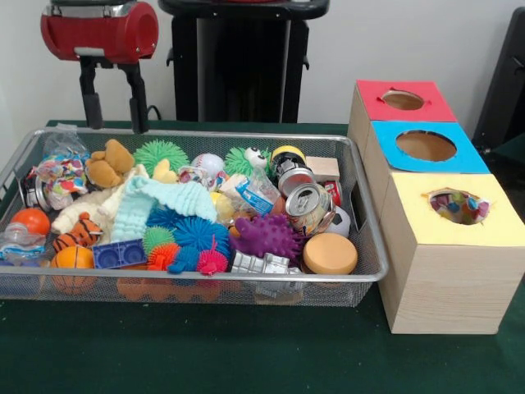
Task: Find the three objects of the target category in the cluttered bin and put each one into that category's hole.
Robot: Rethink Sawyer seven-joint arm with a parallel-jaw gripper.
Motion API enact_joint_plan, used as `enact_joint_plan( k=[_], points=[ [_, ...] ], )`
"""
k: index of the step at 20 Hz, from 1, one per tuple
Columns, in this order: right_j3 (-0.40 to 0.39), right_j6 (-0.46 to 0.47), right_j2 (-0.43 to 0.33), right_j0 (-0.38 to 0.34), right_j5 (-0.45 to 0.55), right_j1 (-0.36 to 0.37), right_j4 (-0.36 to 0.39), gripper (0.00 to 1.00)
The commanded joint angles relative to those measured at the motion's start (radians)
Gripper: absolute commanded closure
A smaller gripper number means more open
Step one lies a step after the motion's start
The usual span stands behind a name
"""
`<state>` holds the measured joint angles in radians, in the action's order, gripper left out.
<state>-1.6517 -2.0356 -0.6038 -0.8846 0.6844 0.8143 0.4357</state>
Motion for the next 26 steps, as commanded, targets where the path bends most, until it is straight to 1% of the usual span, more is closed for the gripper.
enact_joint_plan(
  k=[1,4,9,16,26],
  points=[
    [-0.125,0.243,-0.080,-0.013,-0.050,-0.058,0.085,0.00],
    [-0.145,0.228,-0.090,-0.015,-0.043,-0.050,0.086,0.00],
    [-0.145,0.230,-0.091,-0.015,-0.033,-0.053,0.109,0.00],
    [-0.159,0.233,-0.099,-0.046,-0.055,-0.075,0.144,0.00],
    [-0.166,0.223,-0.124,-0.073,-0.039,-0.080,0.164,0.00]
  ],
)
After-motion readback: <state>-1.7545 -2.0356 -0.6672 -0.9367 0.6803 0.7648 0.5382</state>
